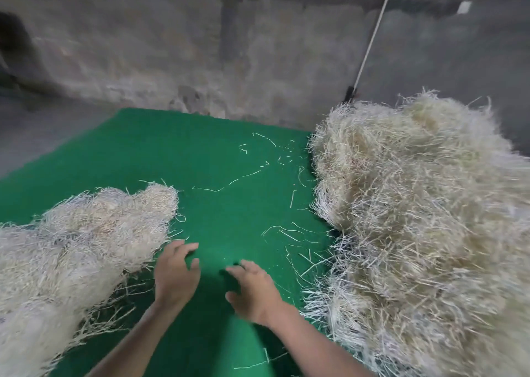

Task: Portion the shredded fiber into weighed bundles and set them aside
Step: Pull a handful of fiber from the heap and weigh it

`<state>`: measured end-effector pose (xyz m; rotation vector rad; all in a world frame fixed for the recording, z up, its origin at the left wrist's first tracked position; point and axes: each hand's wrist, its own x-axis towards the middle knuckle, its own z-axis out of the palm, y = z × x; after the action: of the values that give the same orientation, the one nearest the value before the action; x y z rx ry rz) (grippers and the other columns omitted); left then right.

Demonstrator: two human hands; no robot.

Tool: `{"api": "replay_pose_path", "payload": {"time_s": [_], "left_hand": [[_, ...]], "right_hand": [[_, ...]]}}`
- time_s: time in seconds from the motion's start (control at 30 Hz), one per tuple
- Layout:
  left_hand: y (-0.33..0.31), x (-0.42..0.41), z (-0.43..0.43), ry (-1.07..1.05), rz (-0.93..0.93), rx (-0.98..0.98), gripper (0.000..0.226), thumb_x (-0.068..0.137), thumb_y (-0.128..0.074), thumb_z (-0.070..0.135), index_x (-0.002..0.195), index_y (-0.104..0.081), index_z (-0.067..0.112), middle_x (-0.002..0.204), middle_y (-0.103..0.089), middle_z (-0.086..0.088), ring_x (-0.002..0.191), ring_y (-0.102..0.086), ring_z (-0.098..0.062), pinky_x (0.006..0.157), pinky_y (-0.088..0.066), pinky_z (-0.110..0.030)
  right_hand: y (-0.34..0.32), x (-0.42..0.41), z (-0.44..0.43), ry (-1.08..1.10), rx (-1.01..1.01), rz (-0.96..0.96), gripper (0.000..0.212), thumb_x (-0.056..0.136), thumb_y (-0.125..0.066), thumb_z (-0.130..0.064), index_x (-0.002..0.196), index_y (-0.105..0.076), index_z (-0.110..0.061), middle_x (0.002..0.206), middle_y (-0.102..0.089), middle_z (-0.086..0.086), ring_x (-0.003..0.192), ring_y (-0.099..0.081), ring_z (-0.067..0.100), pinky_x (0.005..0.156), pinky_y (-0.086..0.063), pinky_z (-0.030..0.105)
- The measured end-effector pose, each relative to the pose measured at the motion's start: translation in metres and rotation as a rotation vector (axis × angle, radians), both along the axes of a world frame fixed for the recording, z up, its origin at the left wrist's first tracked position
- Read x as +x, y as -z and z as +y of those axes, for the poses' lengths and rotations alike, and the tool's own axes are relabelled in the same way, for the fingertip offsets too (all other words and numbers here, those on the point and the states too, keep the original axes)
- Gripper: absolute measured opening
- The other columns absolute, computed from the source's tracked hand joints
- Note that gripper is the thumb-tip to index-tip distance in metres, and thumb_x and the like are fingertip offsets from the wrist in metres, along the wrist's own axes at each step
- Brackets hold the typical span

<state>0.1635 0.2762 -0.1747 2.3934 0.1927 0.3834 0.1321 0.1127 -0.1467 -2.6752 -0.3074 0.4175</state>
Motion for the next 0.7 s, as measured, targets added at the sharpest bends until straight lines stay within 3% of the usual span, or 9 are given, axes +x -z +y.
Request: {"api": "replay_pose_path", "payload": {"time_s": [0.07, 0.13, 0.27, 0.33, 0.4, 0.5, 0.6, 0.63, 0.7], "left_hand": [[-0.022, -0.031, -0.045, 0.008, 0.067, -0.499, 0.022, 0.083, -0.059, -0.005, 0.095, -0.071, 0.009, 0.101, -0.069, -0.014, 0.100, -0.062, -0.029, 0.095, -0.043, -0.040], [-0.039, -0.062, -0.088, 0.060, 0.180, -0.719, 0.027, 0.085, -0.055, -0.006, 0.080, -0.068, 0.017, 0.085, -0.073, -0.011, 0.087, -0.067, -0.027, 0.088, -0.049, -0.043], [-0.051, -0.124, -0.159, 0.414, 0.252, -0.484, 0.019, 0.090, -0.055, 0.019, 0.076, -0.065, 0.026, 0.068, -0.072, 0.001, 0.071, -0.069, -0.018, 0.072, -0.056, -0.034], [-0.055, -0.145, -0.187, 0.537, 0.248, -0.397, 0.019, 0.091, -0.059, 0.016, 0.075, -0.064, 0.025, 0.066, -0.070, 0.000, 0.069, -0.068, -0.013, 0.062, -0.053, -0.018], [-0.063, -0.157, -0.213, 0.586, 0.242, -0.406, 0.018, 0.089, -0.060, 0.010, 0.081, -0.064, 0.025, 0.071, -0.070, 0.006, 0.071, -0.067, -0.004, 0.058, -0.046, -0.005], [-0.078, -0.163, -0.254, 0.593, 0.252, -0.454, 0.020, 0.091, -0.058, 0.014, 0.095, -0.058, 0.034, 0.098, -0.064, 0.016, 0.086, -0.063, 0.005, 0.076, -0.051, -0.012], [-0.097, -0.166, -0.296, 0.565, 0.310, -0.542, 0.037, 0.087, -0.062, 0.015, 0.113, -0.051, 0.039, 0.119, -0.057, 0.011, 0.104, -0.062, -0.021, 0.086, -0.051, -0.037], [-0.104, -0.167, -0.309, 0.553, 0.317, -0.559, 0.048, 0.085, -0.064, 0.015, 0.124, -0.047, 0.037, 0.128, -0.052, 0.009, 0.113, -0.058, -0.028, 0.092, -0.047, -0.046], [-0.115, -0.170, -0.332, 0.536, 0.286, -0.524, 0.080, 0.076, -0.072, 0.024, 0.141, -0.028, 0.037, 0.147, -0.033, 0.009, 0.133, -0.039, -0.024, 0.108, -0.034, -0.052]], "right_hand": [[-0.023, -0.014, -0.034, 0.062, -0.019, -0.134, 0.054, 0.093, -0.051, -0.032, 0.144, -0.034, -0.024, 0.154, -0.021, 0.013, 0.141, -0.020, 0.023, 0.116, -0.011, 0.034], [-0.047, -0.036, -0.077, 0.133, -0.016, -0.301, 0.053, 0.094, -0.050, -0.033, 0.143, -0.033, -0.024, 0.155, -0.018, 0.010, 0.143, -0.013, 0.021, 0.118, 0.002, 0.035], [-0.092, -0.086, -0.187, 0.297, -0.158, -0.674, 0.062, 0.091, -0.055, -0.031, 0.146, -0.026, -0.033, 0.158, -0.001, 0.000, 0.145, 0.009, 0.019, 0.110, 0.021, 0.035], [-0.114, -0.106, -0.252, 0.379, -0.350, -0.591, 0.091, 0.085, -0.063, -0.042, 0.148, 0.003, -0.041, 0.153, 0.026, 0.001, 0.139, 0.028, 0.024, 0.109, 0.022, 0.044], [-0.126, -0.125, -0.307, 0.417, -0.473, -0.341, 0.122, 0.070, -0.070, -0.060, 0.130, 0.036, -0.052, 0.142, 0.045, 0.002, 0.130, 0.039, 0.030, 0.103, 0.022, 0.053], [-0.107, -0.147, -0.344, 0.343, -0.550, -0.214, 0.133, 0.059, -0.076, -0.060, 0.121, 0.042, -0.057, 0.134, 0.055, 0.004, 0.124, 0.047, 0.034, 0.093, 0.028, 0.062], [-0.076, -0.154, -0.351, 0.348, -0.552, -0.286, 0.118, 0.071, -0.076, -0.036, 0.140, 0.019, -0.047, 0.146, 0.039, 0.009, 0.134, 0.031, 0.037, 0.100, 0.021, 0.063], [-0.073, -0.155, -0.353, 0.371, -0.527, -0.312, 0.106, 0.076, -0.072, -0.024, 0.144, 0.008, -0.043, 0.153, 0.024, 0.009, 0.140, 0.018, 0.036, 0.107, 0.012, 0.060], [-0.074, -0.155, -0.357, 0.412, -0.463, -0.369, 0.084, 0.080, -0.060, -0.005, 0.145, -0.016, -0.036, 0.154, -0.019, 0.011, 0.141, -0.017, 0.031, 0.115, -0.010, 0.051]]}}
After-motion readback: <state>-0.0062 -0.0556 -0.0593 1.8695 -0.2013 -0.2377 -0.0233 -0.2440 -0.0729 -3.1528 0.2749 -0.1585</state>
